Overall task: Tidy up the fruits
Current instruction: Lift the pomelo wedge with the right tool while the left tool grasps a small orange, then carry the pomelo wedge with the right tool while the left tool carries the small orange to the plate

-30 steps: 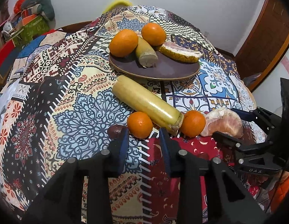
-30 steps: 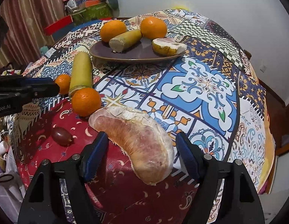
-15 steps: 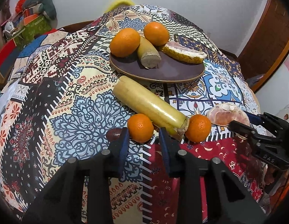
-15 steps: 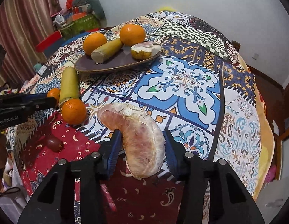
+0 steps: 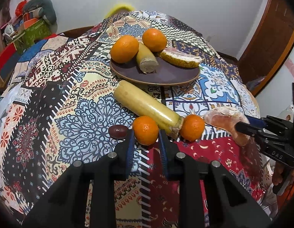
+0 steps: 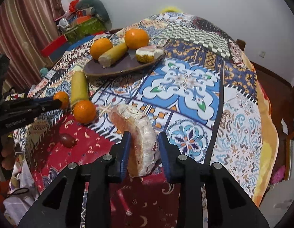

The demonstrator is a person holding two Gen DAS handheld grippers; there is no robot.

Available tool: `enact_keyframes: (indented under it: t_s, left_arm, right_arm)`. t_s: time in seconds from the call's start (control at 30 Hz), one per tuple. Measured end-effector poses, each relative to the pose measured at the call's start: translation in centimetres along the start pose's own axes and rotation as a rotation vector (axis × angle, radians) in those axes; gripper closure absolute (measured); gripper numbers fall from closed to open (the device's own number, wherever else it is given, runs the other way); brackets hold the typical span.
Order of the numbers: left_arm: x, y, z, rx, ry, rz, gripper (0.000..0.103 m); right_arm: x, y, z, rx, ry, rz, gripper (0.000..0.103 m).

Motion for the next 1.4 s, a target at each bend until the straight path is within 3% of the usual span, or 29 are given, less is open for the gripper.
enact_keyframes:
  t_s: [0.17, 0.23, 0.43, 0.73, 0.97, 1.4]
  left_arm:
    - [0.1, 0.9, 0.7, 0.002, -0.007, 0.003, 0.078]
    - [0.1, 1.1, 1.0, 0.000, -0.003, 0.007, 0.078]
    - [-0.1, 1.5, 1.6, 0.000, 0.007, 0.007, 0.078]
    - [0.1, 1.7, 1.3, 0.008, 0.010, 0.013, 0.078]
    - [0.2, 2.3, 0.0, 0.039, -0.004, 0.012, 0.078]
    - [0.6, 2.9, -3.3, 0.101, -0.022, 0.021, 0.078]
  right_arm:
    - [-0.8, -0.1, 1.0, -0.036, 0.052, -0.023, 0.067]
    - [-1.1, -0.5, 1.1, -0.043, 0.068, -0.013, 0.057]
    - [-1.9, -2.2, 0.0, -0.025, 0.097, 0.045, 0.051]
    - [-2.2, -2.5, -0.4, 0.001, 0.099, 0.068, 0.061]
    - [-1.9, -1.2, -1.1, 0.030, 0.073, 0.054, 0.063]
    - [-1.7, 2.0, -6.3, 0.163, 0.007, 0.025, 0.063]
Point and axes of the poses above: each gripper's, at about its wrist camera, not at the fingertips, and y roughly against the way its jaws point, x to its right, z to its underside, the point moved 5 cm from there along -y, roughly the way its jaws point, and after that the axes turned 15 degrees about z, right-handed, at the moved point
